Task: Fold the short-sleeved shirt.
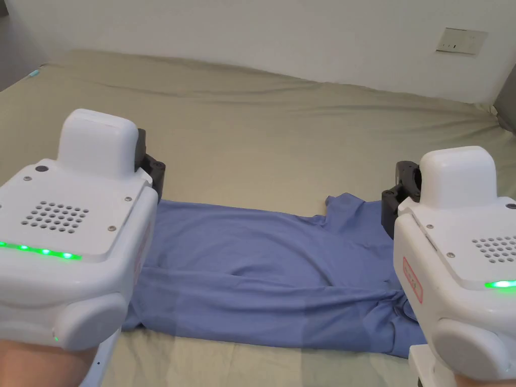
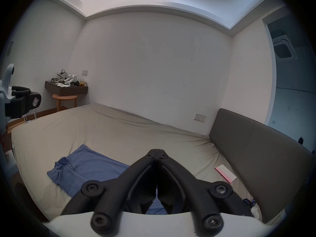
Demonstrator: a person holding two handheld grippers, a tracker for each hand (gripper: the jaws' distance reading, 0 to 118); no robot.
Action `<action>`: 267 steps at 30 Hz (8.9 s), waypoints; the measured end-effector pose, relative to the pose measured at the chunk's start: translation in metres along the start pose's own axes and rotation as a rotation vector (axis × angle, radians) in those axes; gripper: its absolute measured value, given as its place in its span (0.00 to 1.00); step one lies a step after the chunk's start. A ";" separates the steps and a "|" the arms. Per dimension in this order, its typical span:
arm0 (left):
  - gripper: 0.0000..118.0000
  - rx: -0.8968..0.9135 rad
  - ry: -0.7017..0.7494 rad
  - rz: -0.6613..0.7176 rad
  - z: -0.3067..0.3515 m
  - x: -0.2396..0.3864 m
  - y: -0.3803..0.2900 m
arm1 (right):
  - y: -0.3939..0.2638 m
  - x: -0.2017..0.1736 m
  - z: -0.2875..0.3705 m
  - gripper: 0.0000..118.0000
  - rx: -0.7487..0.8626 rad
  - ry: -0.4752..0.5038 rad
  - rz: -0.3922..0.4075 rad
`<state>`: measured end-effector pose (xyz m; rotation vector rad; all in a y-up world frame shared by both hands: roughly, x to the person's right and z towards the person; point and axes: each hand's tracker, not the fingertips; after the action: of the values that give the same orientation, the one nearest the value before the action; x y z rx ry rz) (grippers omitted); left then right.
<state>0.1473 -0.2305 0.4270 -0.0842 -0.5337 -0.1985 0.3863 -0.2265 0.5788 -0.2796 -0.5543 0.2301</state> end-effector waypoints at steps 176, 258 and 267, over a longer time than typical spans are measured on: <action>0.00 -0.771 -0.112 -0.149 -0.261 -0.022 -0.223 | -0.124 0.029 -0.079 0.02 -0.430 -0.018 -0.072; 0.00 -0.917 -0.220 -0.159 -0.006 -0.084 -0.254 | -0.285 0.078 -0.036 0.05 -1.165 0.348 0.129; 0.86 -0.828 -0.185 -0.117 -0.019 -0.090 -0.218 | -0.231 0.095 -0.034 0.87 -1.007 0.245 0.170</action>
<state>0.0353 -0.4313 0.3705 -0.8852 -0.6125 -0.5217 0.5156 -0.4221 0.6715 -1.3177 -0.3635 0.0597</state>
